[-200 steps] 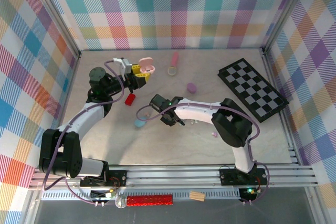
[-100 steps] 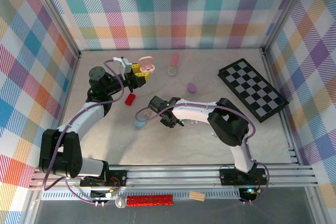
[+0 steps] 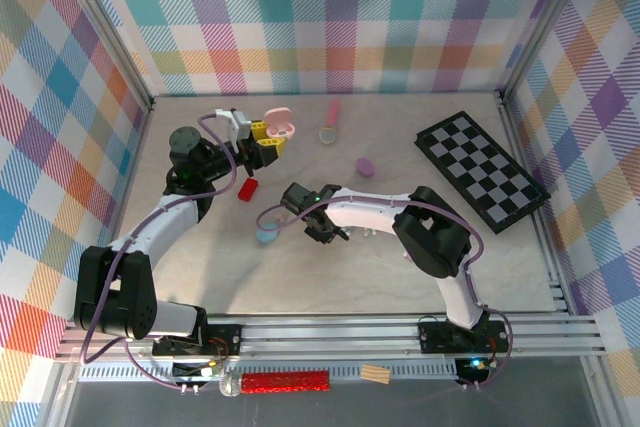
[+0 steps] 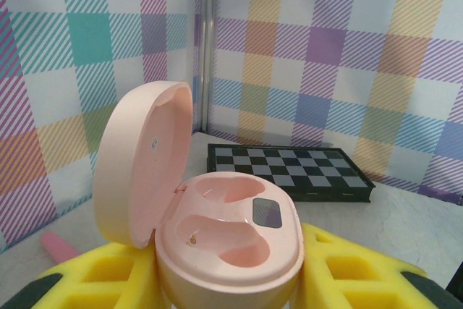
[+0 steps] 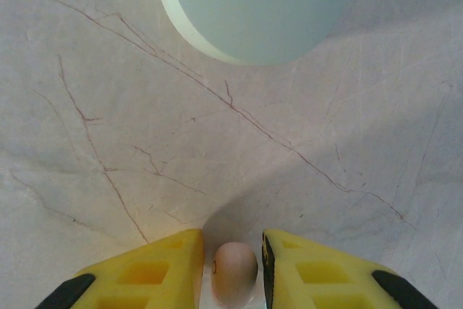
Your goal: Insert the wireless bluetooth earbuds into the charging case
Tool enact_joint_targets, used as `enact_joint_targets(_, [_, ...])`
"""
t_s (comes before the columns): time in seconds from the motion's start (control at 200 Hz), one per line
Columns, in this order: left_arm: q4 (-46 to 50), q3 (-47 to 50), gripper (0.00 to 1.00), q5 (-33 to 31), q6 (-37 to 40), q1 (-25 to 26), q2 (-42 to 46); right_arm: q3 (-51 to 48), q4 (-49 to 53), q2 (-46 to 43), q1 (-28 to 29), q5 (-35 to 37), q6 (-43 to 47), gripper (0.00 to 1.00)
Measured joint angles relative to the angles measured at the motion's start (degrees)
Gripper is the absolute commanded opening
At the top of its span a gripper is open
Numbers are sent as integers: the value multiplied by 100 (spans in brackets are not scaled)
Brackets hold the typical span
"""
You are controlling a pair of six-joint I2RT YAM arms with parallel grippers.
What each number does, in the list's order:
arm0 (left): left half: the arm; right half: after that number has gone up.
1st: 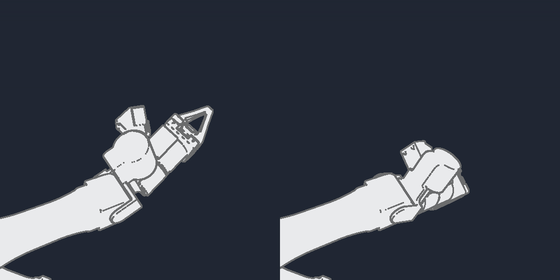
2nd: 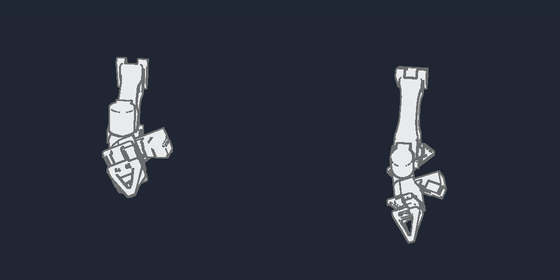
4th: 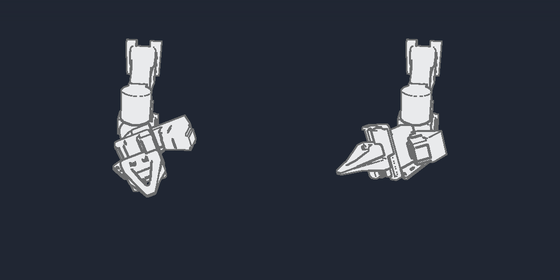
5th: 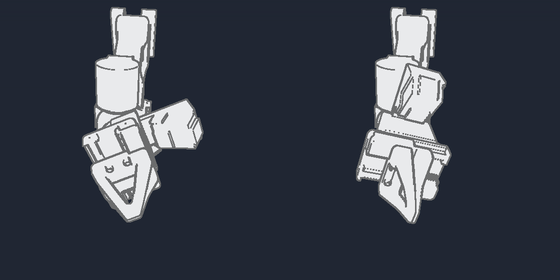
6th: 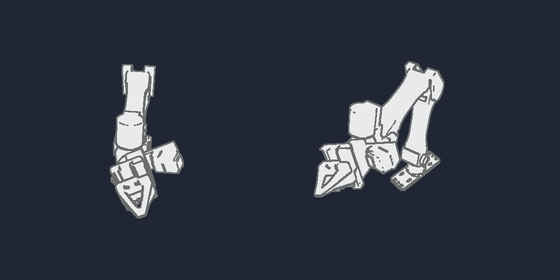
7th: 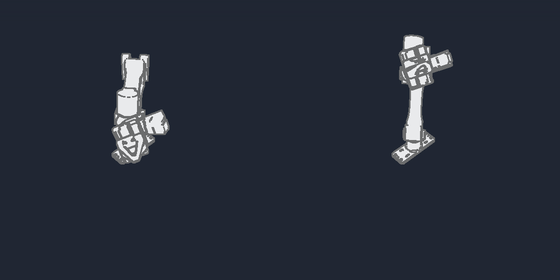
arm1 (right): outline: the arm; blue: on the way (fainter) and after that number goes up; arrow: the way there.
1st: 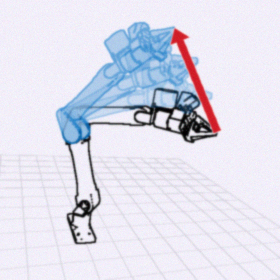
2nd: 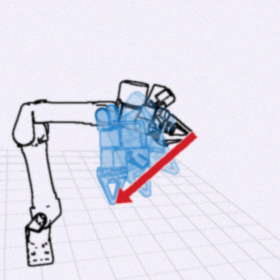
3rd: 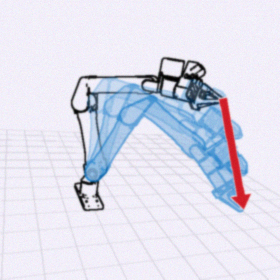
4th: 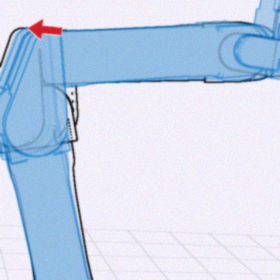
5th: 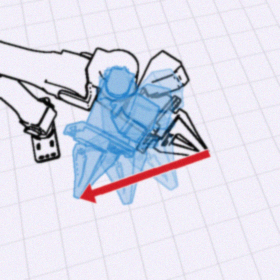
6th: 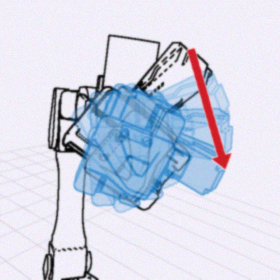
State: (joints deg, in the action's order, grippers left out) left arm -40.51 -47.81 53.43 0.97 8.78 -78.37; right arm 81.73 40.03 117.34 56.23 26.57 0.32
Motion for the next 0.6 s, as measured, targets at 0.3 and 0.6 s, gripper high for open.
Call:
enact_joint_targets(0.3, [9, 0, 39, 0, 20, 0, 33, 92, 190, 20, 0, -74, -140, 20])
enact_joint_targets(0.6, [9, 2, 39, -15, 24, 0, 72, 31, 118, -173, -116, -688, -396, 20])
